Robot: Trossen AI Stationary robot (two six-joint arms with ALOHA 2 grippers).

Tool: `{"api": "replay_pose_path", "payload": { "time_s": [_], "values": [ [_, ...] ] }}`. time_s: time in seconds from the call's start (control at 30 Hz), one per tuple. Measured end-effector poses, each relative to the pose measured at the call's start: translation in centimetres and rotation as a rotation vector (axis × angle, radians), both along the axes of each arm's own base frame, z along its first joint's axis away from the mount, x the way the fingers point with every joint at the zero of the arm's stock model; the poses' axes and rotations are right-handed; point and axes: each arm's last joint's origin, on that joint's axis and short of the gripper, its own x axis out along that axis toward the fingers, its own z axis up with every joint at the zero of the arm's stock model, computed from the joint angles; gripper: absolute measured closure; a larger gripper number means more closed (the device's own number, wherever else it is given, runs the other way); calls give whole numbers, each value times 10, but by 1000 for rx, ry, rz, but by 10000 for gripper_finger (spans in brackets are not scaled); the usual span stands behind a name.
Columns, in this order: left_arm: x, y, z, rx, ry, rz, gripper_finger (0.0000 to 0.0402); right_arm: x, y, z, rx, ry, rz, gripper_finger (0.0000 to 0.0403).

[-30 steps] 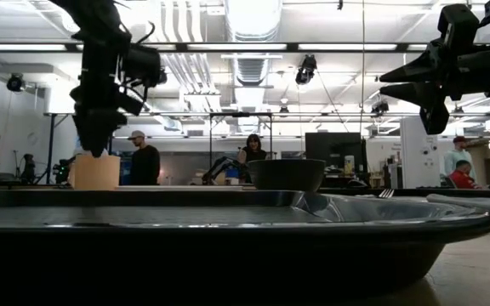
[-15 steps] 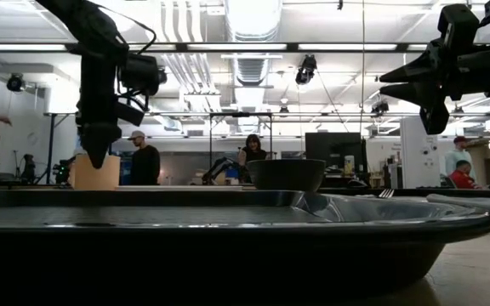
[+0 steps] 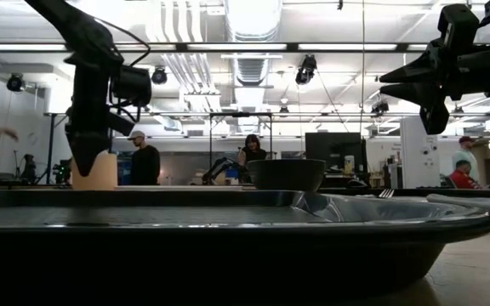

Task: Set up tray
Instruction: Put the orange cup on the top left of the black serving tray

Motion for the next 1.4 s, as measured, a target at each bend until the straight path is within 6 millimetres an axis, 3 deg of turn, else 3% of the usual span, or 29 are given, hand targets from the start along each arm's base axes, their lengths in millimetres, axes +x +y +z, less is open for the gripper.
{"api": "replay_pose_path", "payload": {
  "time_s": [0.67, 1.1, 1.27, 1.4],
  "values": [
    [2, 2, 3, 2, 4, -54, 394, 0, 0, 0, -2, 1, 0, 335],
    [1, 0, 5, -28, 20, -58, 400, 0, -1, 0, -4, 1, -19, 335],
    [8, 1, 22, -65, -44, -71, 401, 0, -1, 0, -4, 1, -18, 335],
    [23, -3, 46, -93, -131, -121, 401, 0, -1, 0, -2, 1, -18, 335]
  ]
}}
